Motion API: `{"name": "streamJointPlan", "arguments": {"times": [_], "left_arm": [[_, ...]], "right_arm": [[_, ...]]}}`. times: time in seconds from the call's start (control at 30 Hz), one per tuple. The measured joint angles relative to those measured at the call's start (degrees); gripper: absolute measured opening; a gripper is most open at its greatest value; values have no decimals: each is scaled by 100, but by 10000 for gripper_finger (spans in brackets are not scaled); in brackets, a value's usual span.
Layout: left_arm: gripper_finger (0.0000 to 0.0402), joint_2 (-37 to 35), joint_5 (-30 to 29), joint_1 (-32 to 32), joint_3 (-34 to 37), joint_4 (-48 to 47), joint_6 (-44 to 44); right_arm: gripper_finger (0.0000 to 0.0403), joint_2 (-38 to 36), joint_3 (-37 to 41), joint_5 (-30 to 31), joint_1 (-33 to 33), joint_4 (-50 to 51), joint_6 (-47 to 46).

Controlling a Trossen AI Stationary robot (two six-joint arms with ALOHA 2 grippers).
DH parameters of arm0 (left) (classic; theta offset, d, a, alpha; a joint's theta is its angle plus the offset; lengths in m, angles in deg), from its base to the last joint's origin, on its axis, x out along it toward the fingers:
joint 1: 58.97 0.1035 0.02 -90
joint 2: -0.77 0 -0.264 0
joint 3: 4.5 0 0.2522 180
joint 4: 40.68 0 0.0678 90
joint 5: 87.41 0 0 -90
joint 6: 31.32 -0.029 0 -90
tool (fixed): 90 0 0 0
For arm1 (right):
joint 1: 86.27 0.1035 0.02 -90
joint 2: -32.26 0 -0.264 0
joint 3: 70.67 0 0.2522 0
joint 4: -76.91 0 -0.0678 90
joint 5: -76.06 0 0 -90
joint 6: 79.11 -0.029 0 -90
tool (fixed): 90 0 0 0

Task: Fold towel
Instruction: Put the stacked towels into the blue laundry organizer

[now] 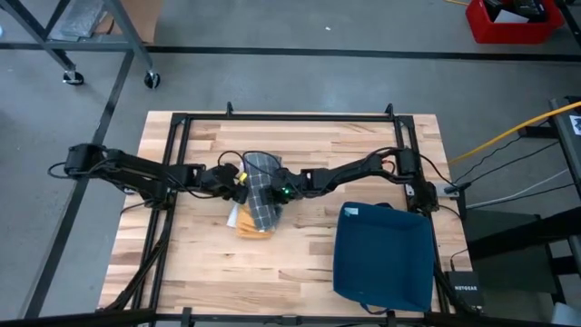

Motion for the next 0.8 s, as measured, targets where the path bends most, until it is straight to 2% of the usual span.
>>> {"name": "streamJointPlan", "arguments": {"times": [0.13,0.33,0.6,0.8], "left_arm": [[29,-359,65,-29,-2,30,46],[29,-652,52,-170,-14,132,334],[29,-666,-63,-671,-19,793,686],[29,-666,-394,-1118,-235,938,810]], "right_arm": [[6,-310,2,-13,2,235,155],[15,-677,2,-52,74,587,125],[11,-1117,-4,-198,295,1056,106],[12,-1476,-31,-185,491,1620,107]]}}
